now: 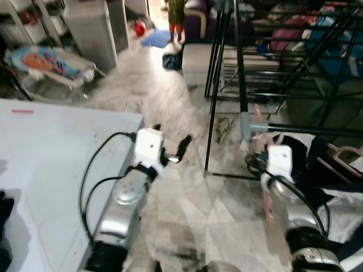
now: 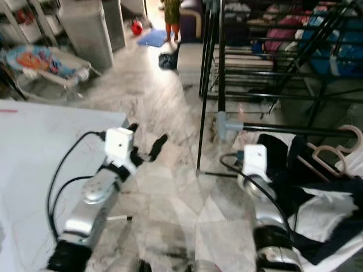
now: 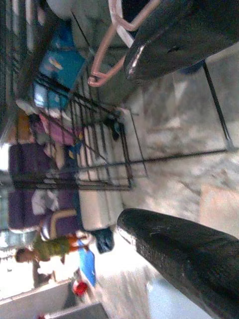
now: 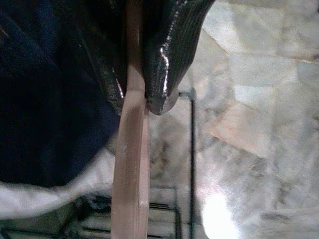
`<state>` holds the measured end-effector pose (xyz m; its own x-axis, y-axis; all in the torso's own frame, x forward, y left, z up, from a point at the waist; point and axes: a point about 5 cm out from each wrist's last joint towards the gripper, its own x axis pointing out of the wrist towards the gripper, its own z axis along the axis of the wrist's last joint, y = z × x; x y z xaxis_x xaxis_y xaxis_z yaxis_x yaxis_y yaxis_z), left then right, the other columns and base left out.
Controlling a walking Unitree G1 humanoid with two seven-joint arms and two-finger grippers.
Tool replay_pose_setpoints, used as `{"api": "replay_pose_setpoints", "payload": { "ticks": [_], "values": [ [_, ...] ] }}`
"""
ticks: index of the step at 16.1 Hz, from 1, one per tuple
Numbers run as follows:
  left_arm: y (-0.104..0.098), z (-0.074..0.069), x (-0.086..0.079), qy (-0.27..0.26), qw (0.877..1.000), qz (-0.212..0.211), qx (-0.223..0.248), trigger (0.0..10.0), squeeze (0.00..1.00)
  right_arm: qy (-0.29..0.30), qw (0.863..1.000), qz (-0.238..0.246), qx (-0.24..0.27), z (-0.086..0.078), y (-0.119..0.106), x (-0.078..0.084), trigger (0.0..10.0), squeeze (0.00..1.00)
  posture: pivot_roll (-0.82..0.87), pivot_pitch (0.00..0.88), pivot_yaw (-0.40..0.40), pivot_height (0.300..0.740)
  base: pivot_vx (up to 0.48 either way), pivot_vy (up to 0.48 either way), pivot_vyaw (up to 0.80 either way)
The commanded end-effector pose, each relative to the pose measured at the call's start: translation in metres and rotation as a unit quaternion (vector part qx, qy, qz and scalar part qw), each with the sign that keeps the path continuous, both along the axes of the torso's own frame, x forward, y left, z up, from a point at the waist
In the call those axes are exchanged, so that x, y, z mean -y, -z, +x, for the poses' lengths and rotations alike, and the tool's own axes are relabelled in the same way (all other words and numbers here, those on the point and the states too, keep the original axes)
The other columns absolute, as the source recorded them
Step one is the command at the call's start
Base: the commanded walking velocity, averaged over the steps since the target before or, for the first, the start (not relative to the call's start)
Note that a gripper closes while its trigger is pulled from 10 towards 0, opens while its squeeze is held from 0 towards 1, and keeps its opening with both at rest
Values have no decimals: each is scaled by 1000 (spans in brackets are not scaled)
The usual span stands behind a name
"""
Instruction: Hang hanger
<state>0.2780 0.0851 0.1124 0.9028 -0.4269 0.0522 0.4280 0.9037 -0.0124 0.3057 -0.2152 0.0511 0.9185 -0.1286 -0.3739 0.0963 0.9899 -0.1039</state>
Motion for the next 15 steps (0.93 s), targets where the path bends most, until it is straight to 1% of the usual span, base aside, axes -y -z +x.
{"api": "replay_pose_setpoints", "payload": {
  "ticks": [1, 2, 4, 5, 6, 7, 8, 9, 10, 11, 12, 13, 15],
  "values": [
    [-2, 0, 0, -6, 1000, 2, 5, 10000, 0, -1, 999, -4, 52, 13, -24, 2, 10000, 0, -18, 0, 18, 740, 0, 0, 0],
    [-3, 0, -1, -5, 1000, 3, 5, 10000, 0, -8, 998, 0, 57, 14, -27, 0, 10000, 0, -18, 0, 18, 740, 0, 0, 0],
    [-3, 0, -3, -8, 1000, 5, 5, 10000, 0, -22, 999, -8, 42, 11, -22, -1, 10000, 0, -14, 0, 16, 740, 0, 0, 0],
    [-3, 0, -3, -10, 1000, 5, 4, 10000, 0, -21, 1000, -12, 13, -1, -8, 0, 10000, 0, -15, 0, 15, 740, 0, 0, 0],
    [-2, 0, -2, -9, 1000, 6, 4, 10000, 0, -17, 1000, -9, 2, -6, -3, 0, 10000, 0, -14, 0, 16, 740, 0, 0, 0],
    [-2, -1, -2, -9, 1000, 7, 2, 10000, 0, -17, 1000, -3, -16, -17, 5, -1, 10000, 0, -15, 0, 18, 740, 0, 0, 0],
    [-1, -2, -3, -7, 1000, 9, -1, 10000, 0, -15, 999, -2, -43, -36, 16, -1, 10000, 0, -18, 0, 23, 740, 0, 0, 0],
    [-1, -2, -3, -7, 1000, 10, -1, 10000, 0, -14, 999, -1, -45, -38, 17, -2, 10000, 0, -21, 0, 25, 740, 0, 0, 0],
    [0, -2, -3, -6, 1000, 13, -2, 10000, 0, -16, 999, 2, -29, -51, 15, -3, 10000, 0, -26, 0, 30, 740, 0, 0, 0],
    [0, -1, -3, -2, 1000, 15, -3, 10000, 0, -33, 999, -17, -2, -57, 6, -6, 10000, 0, -34, 0, 37, 740, 0, 0, 0],
    [0, 0, -2, 1, 1000, 17, -2, 10000, 0, -48, 997, -41, 35, -58, -6, -9, 10000, 0, -40, 0, 43, 740, 0, 0, 0],
    [-1, 0, -1, 2, 1000, 16, -2, 10000, 0, -53, 996, -37, 59, -57, -16, -13, 10000, 0, -42, 0, 45, 740, 0, 0, 0],
    [-2, 0, 0, 3, 1000, 16, -1, 10000, 0, -49, 995, -38, 81, -55, -26, -15, 10000, 0, -42, 0, 45, 740, 0, 0, 0]
  ]
}}
